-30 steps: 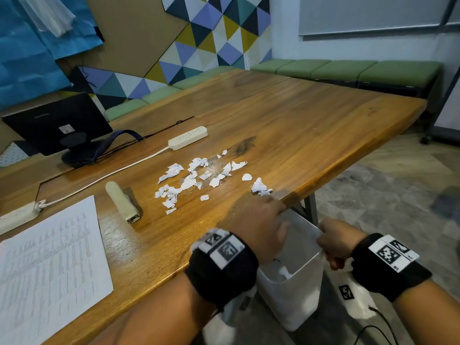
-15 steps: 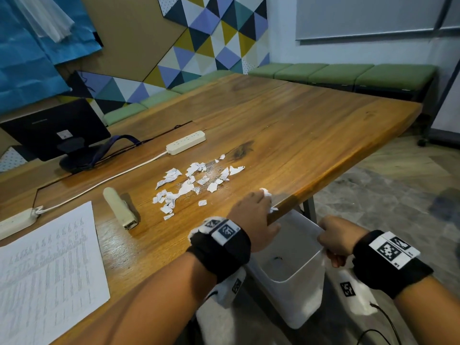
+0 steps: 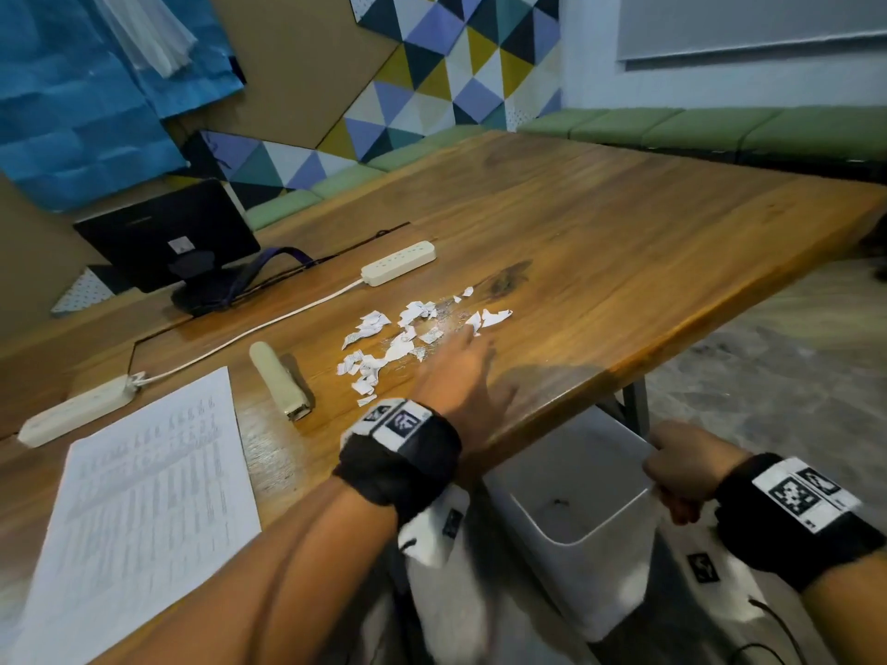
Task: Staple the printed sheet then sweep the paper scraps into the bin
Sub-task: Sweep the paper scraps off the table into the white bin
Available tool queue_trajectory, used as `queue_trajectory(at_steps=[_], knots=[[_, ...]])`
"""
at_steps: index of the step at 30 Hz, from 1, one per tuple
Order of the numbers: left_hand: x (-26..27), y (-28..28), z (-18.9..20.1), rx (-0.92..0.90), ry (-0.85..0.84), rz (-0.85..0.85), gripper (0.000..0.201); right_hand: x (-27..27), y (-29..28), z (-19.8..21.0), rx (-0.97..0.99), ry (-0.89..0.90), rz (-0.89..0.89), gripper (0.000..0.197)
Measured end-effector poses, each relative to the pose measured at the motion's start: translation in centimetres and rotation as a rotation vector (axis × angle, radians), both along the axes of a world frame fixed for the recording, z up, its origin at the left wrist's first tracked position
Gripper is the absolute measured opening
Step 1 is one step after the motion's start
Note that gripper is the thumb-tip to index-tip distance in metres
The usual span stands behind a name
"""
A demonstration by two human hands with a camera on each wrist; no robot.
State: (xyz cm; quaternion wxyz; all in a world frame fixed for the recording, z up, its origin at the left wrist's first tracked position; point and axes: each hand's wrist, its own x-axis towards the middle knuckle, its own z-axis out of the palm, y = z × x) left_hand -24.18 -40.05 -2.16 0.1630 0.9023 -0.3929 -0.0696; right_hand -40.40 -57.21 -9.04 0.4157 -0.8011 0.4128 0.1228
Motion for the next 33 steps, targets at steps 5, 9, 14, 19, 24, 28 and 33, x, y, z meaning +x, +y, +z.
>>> queue_trajectory(at_steps=[5, 9, 14, 19, 24, 28, 33], knots=[[5.9, 2.9, 0.4, 0.289, 0.069, 0.326, 0.071, 0.9, 0.7, 0.0, 0.012, 0.012, 0.028, 0.026], [5.5, 3.3, 0.1, 0.352, 0.143, 0.235, 0.058, 1.4, 1.0, -0.2, 0.044, -0.012, 0.046, 0.026], [1.3, 2.3, -0.4, 0.369, 0.073, 0.050, 0.052, 1.9, 1.2, -0.4, 0.040, -0.032, 0.029, 0.023], [-4.2, 1.4, -1.8, 0.303, 0.025, -0.143, 0.066, 1.6, 1.2, -0.2, 0.065, -0.038, 0.033, 0.025], [-7.2, 0.4, -2.7, 0.258, -0.077, -0.280, 0.071, 1.3, 0.8, 0.0, -0.005, -0.022, 0.035, 0.026], [-9.4, 0.9, -2.8, 0.187, -0.057, -0.351, 0.059, 0.7, 0.4, 0.2, 0.028, -0.019, 0.038, 0.028], [-7.8, -0.3, -0.9, 0.011, -0.031, -0.242, 0.041, 0.5, 0.0, 0.5, 0.017, -0.009, 0.018, 0.029]])
